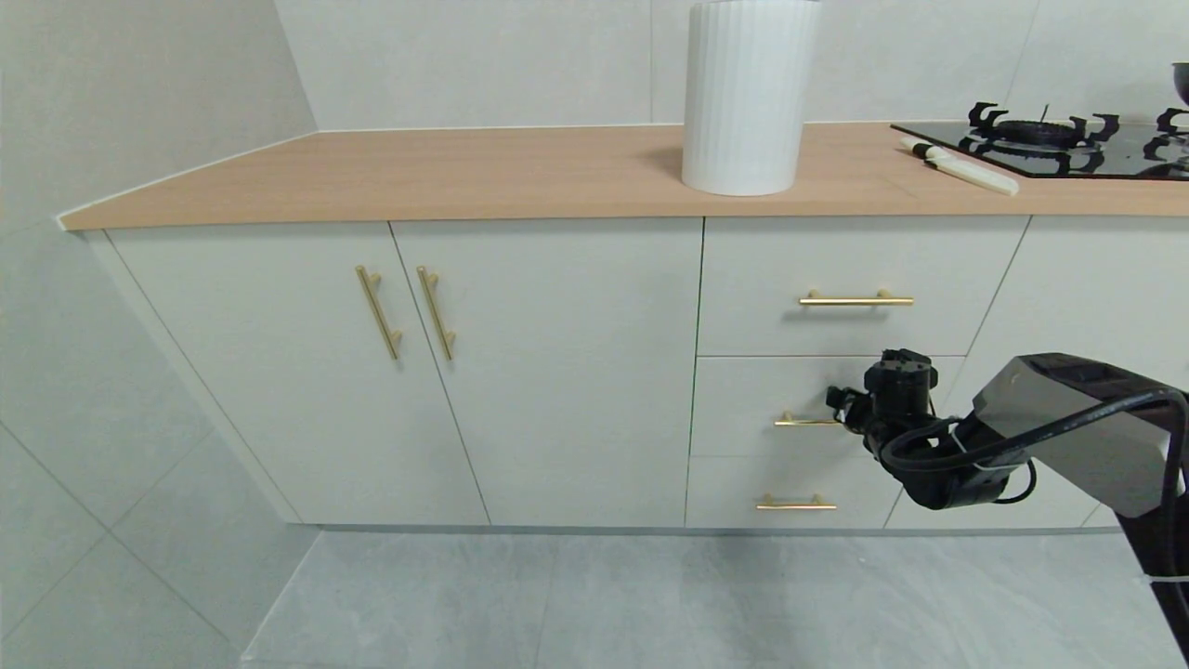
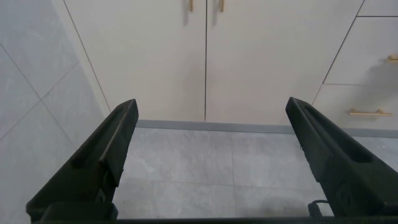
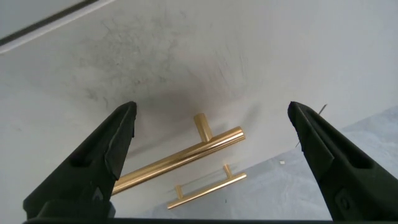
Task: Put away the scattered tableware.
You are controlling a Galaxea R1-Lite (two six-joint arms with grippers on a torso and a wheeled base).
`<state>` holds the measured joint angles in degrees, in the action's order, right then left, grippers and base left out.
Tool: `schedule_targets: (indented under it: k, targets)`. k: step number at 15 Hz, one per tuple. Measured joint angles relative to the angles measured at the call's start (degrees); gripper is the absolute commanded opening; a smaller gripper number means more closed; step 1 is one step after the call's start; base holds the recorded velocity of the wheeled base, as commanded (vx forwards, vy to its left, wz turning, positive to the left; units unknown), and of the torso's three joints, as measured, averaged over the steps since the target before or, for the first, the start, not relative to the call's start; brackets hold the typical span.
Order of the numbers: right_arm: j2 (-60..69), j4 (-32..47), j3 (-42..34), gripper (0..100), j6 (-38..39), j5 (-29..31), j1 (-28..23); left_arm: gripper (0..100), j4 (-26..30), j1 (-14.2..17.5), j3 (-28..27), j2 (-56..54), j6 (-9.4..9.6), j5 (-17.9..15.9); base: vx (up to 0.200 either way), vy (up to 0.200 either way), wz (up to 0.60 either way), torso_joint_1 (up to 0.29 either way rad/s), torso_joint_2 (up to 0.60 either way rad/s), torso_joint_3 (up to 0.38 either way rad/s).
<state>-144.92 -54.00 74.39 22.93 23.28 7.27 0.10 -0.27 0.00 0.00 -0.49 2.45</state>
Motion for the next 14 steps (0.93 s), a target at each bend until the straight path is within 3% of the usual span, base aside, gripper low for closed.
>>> schedule_targets:
  k: [5,14]
  targets:
    - [4.8,-0.2,-7.6,100,0.0,-0.9,0.3,100,0.0,0.0,0.0,0.0,-0.02,0.0,0.000,0.000,0.00,0.000,0.00,0.000]
    - [40.4,0.2,-39.9,100,-4.8,-3.4,5.7,100,0.0,0.0,0.0,0.0,-0.02,0.0,0.000,0.000,0.00,0.000,0.00,0.000]
